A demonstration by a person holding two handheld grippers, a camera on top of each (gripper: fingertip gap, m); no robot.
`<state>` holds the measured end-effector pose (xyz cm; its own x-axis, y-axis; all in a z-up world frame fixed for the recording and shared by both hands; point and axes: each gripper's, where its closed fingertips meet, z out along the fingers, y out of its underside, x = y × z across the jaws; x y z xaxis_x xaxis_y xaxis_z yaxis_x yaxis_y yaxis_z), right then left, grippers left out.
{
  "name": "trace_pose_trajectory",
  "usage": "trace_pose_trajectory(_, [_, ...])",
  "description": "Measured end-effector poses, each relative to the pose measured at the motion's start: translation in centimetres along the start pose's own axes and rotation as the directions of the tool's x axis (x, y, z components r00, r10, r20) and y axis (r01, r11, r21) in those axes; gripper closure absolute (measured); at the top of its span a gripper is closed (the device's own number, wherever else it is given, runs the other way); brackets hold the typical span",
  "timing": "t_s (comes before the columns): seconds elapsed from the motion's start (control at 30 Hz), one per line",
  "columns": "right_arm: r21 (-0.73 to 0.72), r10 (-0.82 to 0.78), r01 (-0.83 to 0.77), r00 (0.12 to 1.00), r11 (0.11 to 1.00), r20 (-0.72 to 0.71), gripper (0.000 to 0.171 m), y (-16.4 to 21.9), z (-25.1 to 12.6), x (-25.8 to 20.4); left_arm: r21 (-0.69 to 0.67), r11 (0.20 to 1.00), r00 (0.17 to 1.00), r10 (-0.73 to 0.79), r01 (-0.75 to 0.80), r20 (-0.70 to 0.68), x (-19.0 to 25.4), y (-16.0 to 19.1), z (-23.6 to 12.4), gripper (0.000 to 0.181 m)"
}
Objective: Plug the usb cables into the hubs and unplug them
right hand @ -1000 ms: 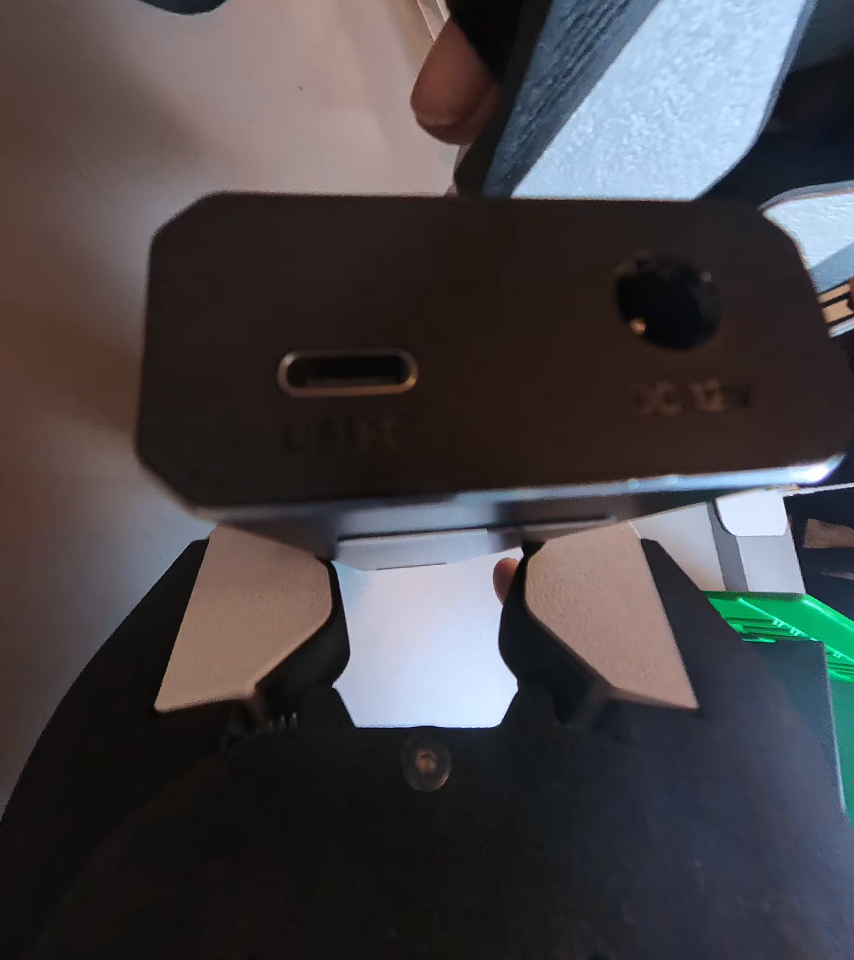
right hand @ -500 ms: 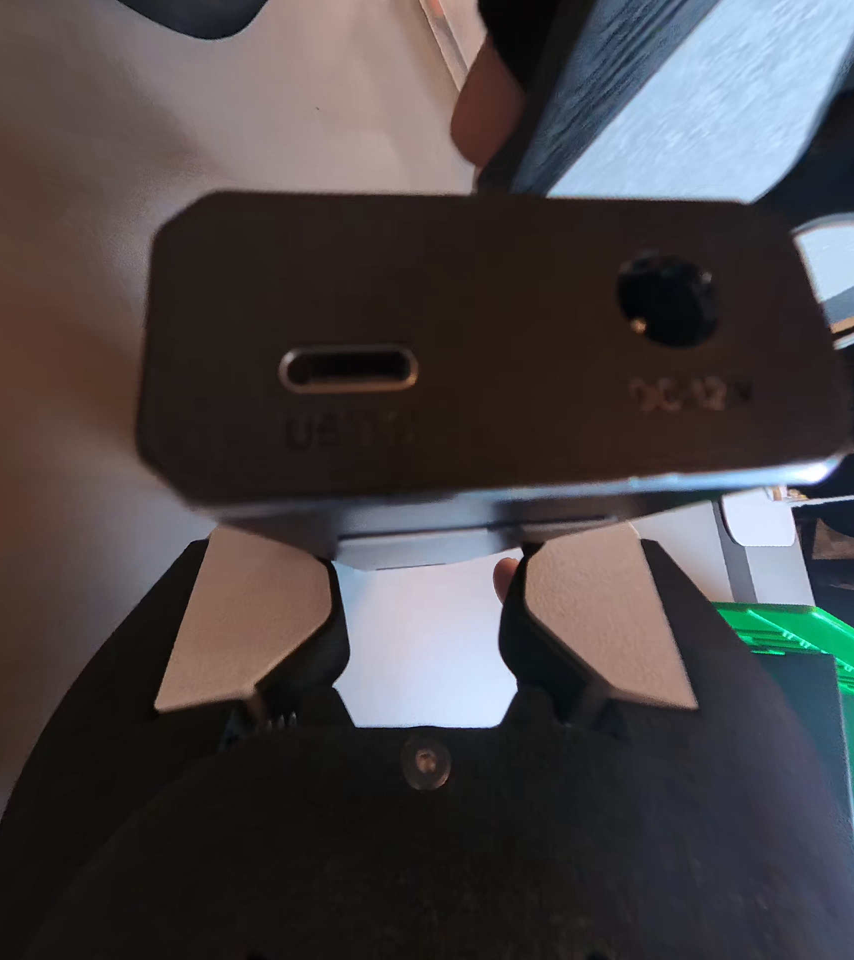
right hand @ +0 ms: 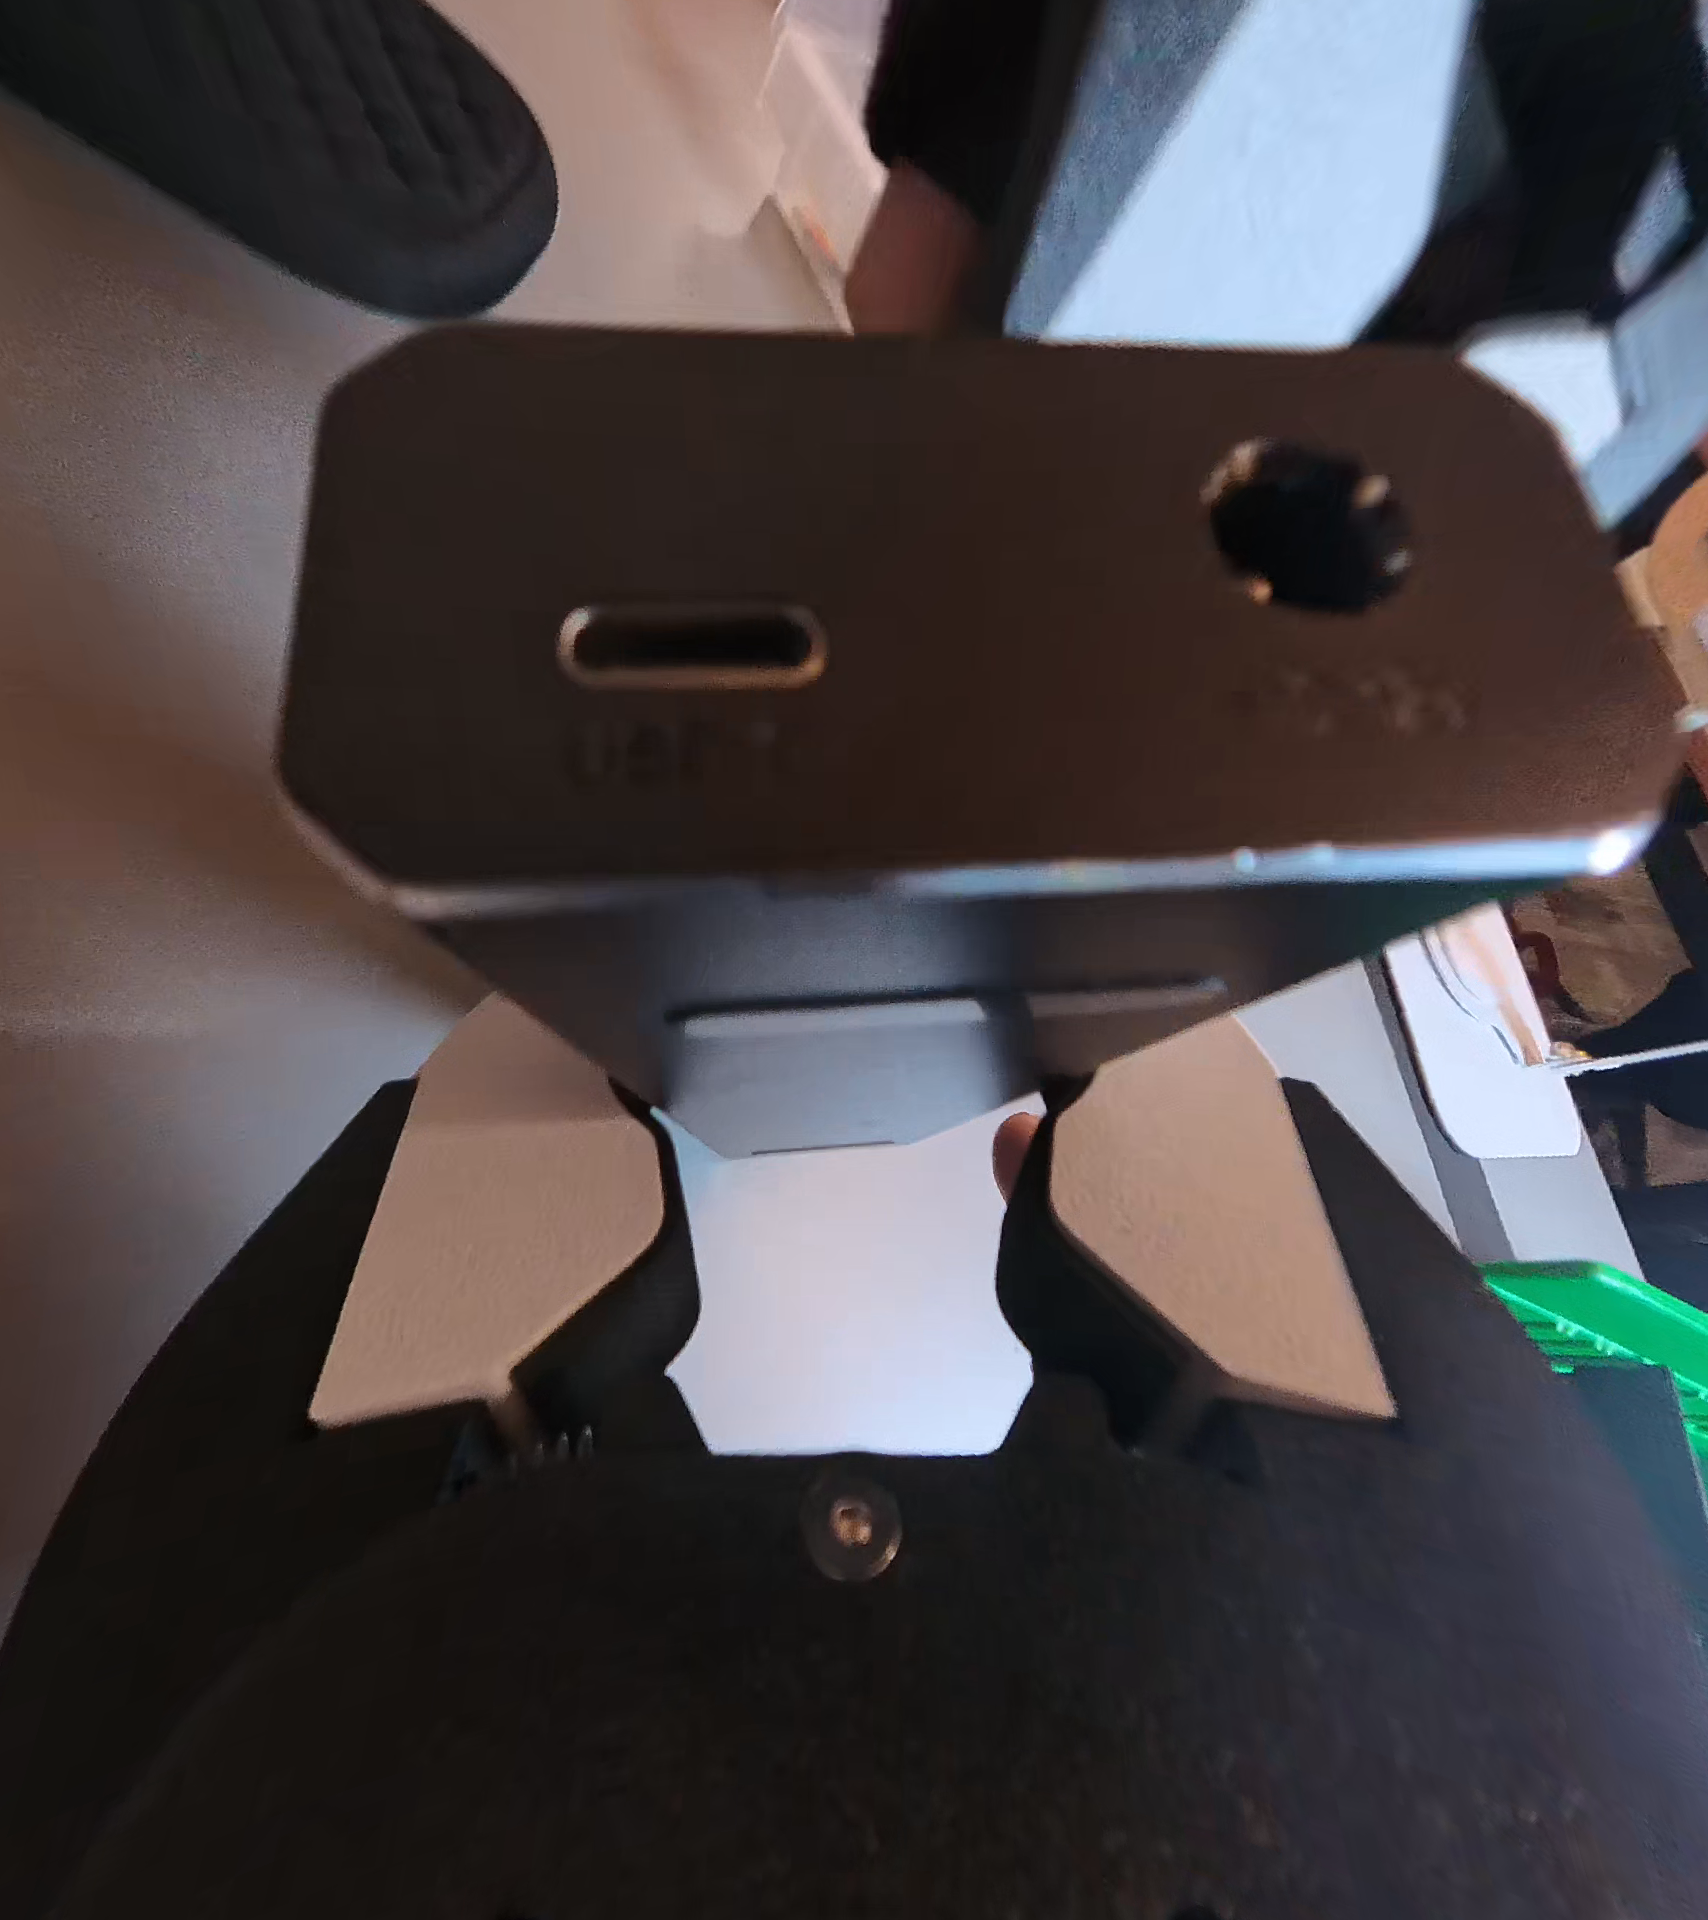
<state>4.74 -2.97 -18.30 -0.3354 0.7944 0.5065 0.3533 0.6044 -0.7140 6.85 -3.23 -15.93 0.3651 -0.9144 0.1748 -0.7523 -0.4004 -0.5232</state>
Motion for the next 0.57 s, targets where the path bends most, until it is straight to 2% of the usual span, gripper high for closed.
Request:
trace_pose_trajectory(0.17, [0.109, 0.147, -0.148, 0.989, 0.983, 0.013, 0.1, -0.2, -1.4, 1.2, 0.241, 0.966, 0.976, 0.035, -0.088, 0.216, -1.0, -0.5, -4.3, 0.142])
trace_pose_trajectory(0.3, [0.205, 0.263, -0.27, 0.963, 0.941, 0.057, 0.1, -0.7, -2.3, 1.9, 0.477, 0.876, 0.928, -0.115, -0.074, 0.355, -2.2, 1.6, -8.1, 0.144])
trace_pose_trajectory(0.4, [0.27, 0.33, -0.34, 0.94, 0.901, 0.084, 0.1, -1.2, -2.8, 2.6, 0.552, 0.831, 0.843, -0.246, -0.071, 0.479, -4.2, 6.2, -11.2, 0.145])
trace_pose_trajectory(0.5, [0.325, 0.396, -0.41, 0.911, 0.852, 0.113, 0.1, -1.6, -3.4, 3.4, 0.648, 0.761, 0.76, -0.413, -0.015, 0.502, -5.9, 11.4, -15.5, 0.147])
trace_pose_trajectory(0.57, [0.351, 0.43, -0.447, 0.893, 0.823, 0.129, 0.1, -1.7, -3.7, 3.9, 0.676, 0.736, 0.674, -0.514, 0.029, 0.531, -7.6, 15.6, -18.7, 0.149])
